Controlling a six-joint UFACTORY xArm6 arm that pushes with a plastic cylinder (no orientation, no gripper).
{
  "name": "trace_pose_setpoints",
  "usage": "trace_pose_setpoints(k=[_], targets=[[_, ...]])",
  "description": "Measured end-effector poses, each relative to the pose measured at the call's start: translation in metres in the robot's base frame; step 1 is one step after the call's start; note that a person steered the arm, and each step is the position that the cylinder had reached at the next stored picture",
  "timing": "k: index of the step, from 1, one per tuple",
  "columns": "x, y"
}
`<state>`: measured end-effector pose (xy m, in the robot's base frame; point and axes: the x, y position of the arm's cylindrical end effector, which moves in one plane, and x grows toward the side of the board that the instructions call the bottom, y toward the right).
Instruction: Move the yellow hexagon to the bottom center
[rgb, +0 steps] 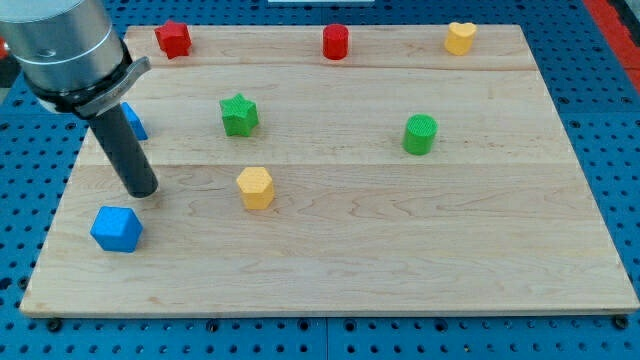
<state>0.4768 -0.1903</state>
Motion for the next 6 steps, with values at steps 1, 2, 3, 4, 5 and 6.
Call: trace_pose_setpoints(k=[1, 2, 3, 4, 5, 6], targets=[[-0.025, 0.058], [-0.008, 0.132], [0.040, 0.185], [-0.002, 0.168], [-0.079, 0.155], [-0.127, 0.135]])
